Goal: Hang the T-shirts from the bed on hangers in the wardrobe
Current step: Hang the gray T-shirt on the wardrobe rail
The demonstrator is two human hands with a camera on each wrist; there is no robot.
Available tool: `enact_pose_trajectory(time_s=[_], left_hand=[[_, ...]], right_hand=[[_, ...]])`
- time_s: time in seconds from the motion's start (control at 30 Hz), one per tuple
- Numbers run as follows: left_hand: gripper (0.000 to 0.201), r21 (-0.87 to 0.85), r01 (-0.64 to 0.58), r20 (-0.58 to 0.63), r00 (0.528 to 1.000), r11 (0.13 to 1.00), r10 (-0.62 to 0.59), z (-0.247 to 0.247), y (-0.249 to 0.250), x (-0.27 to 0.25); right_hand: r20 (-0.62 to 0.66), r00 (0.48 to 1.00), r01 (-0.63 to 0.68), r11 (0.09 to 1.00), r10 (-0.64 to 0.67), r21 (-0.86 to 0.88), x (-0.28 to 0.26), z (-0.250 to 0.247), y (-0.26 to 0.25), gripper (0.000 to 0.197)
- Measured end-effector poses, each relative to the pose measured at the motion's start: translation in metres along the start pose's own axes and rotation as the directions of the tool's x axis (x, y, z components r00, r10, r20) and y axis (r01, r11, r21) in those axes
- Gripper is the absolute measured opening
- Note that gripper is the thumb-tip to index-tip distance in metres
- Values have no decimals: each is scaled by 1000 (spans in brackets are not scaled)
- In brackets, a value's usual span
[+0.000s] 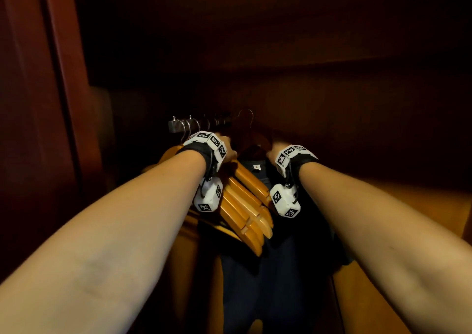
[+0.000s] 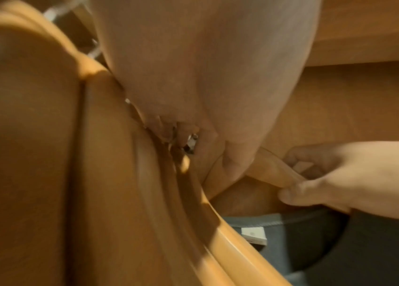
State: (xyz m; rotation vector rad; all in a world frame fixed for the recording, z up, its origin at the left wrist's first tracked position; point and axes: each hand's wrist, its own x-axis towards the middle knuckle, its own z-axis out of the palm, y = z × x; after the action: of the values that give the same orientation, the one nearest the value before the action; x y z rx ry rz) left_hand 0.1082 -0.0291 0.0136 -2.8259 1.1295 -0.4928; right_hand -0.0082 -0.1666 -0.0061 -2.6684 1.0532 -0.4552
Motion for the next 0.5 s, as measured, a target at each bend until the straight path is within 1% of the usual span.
enact_pose_trajectory(time_s=[0.13, 0.27, 0.33, 0.4, 0.47, 0.5], left_hand=[[66, -23, 1, 29, 1000, 1000, -1, 0, -6, 2], [65, -46, -12, 29, 999, 999, 13, 2, -11, 2], [64, -53, -23, 17, 1000, 998, 24, 1, -13, 1], [63, -52, -34, 20, 999, 998, 35, 1, -15, 1], [64, -41, -47, 21, 999, 998, 48, 2, -17, 2], [64, -37, -51, 20, 998, 998, 51, 2, -17, 2]], right_hand=[[39, 999, 41, 998, -39, -50, 17, 1, -19, 67], [34, 997, 81, 979, -76, -187, 14, -5, -28, 72], [33, 995, 98, 960, -92, -261, 10, -10, -32, 79], [65, 991, 134, 940, -120, -313, 12, -12, -38, 88], [129, 985, 153, 910, -111, -386, 14, -12, -44, 100], [150, 983, 162, 896, -108, -414, 16, -11, -47, 102]])
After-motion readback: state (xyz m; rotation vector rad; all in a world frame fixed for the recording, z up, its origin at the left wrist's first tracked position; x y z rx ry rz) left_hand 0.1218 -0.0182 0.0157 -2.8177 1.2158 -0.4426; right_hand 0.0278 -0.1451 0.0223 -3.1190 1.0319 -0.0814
